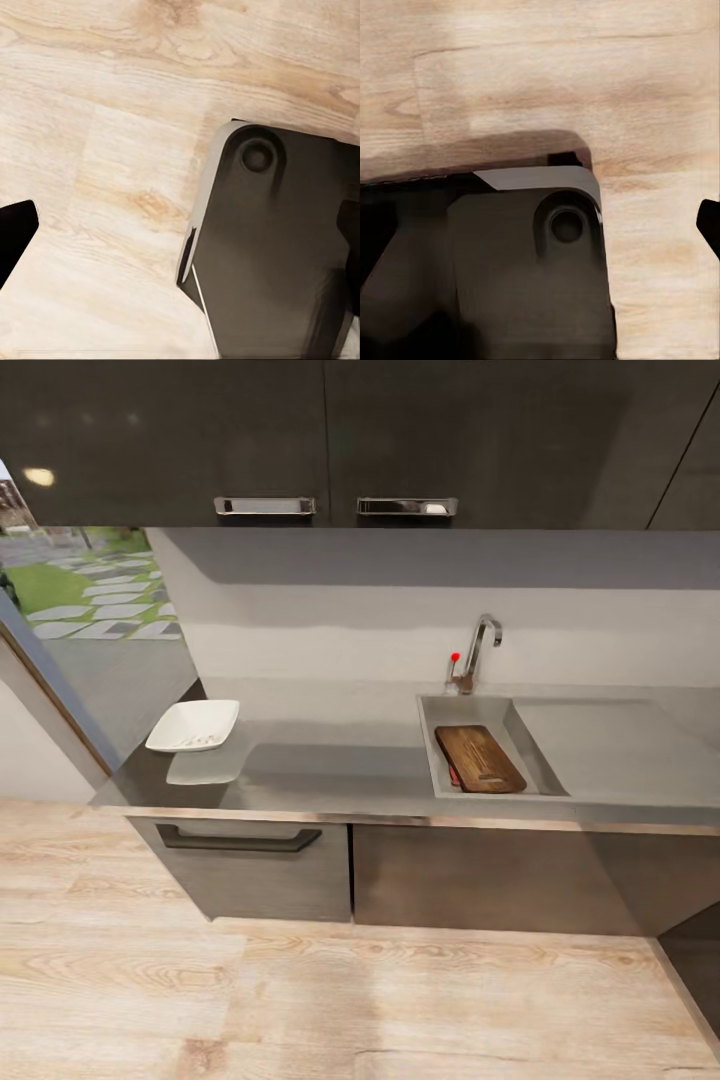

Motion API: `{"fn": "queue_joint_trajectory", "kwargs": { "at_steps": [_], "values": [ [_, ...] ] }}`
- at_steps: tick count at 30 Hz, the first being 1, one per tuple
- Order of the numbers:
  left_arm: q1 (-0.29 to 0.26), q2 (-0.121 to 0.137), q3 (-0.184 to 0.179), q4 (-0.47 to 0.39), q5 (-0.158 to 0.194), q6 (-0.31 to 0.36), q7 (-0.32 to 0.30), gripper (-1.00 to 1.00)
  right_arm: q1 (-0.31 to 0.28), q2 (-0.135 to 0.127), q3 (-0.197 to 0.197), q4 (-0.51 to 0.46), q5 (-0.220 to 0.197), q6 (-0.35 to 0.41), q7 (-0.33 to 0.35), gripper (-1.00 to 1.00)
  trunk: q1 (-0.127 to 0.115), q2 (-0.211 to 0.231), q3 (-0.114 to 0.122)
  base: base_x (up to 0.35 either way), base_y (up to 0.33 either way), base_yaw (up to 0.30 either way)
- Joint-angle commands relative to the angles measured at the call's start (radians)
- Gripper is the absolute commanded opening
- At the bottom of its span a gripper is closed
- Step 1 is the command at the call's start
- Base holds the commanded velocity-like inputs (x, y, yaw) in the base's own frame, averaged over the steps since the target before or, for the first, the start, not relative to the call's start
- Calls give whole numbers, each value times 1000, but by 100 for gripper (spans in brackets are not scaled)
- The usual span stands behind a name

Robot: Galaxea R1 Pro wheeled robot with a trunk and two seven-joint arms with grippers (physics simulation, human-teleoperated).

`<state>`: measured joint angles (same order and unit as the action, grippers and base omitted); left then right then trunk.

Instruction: In the kitchen, take the Vidalia onion out of the sink, dice it on the chopping board with the paring knife, put the diced onion into the bowl on the countertop, then place both the paring knife and the chopping board into the sink.

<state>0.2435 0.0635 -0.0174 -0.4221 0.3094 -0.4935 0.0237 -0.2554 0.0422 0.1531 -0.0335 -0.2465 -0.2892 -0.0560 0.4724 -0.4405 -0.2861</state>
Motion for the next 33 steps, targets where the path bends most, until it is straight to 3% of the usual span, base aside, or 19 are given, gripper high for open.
{"fn": "queue_joint_trajectory", "kwargs": {
  "at_steps": [1,4,7,16,33],
  "values": [
    [0,0,-2,21,2,0,3,100,22,5,9,10,-8,-5,2,100,1,-2,-1,0,0,0],
    [0,0,-2,93,3,0,4,100,75,50,7,18,-11,-6,5,100,1,-2,3,0,0,-16],
    [0,1,0,145,7,1,5,100,109,74,7,20,-12,-7,6,100,1,-2,7,0,0,-54],
    [0,-2,2,239,13,-2,1,100,145,80,4,18,-14,-7,0,100,1,-2,22,0,0,-27],
    [0,-2,2,243,12,-2,0,100,146,83,2,15,-24,-7,1,100,1,-2,49,0,0,-15]
  ]
}}
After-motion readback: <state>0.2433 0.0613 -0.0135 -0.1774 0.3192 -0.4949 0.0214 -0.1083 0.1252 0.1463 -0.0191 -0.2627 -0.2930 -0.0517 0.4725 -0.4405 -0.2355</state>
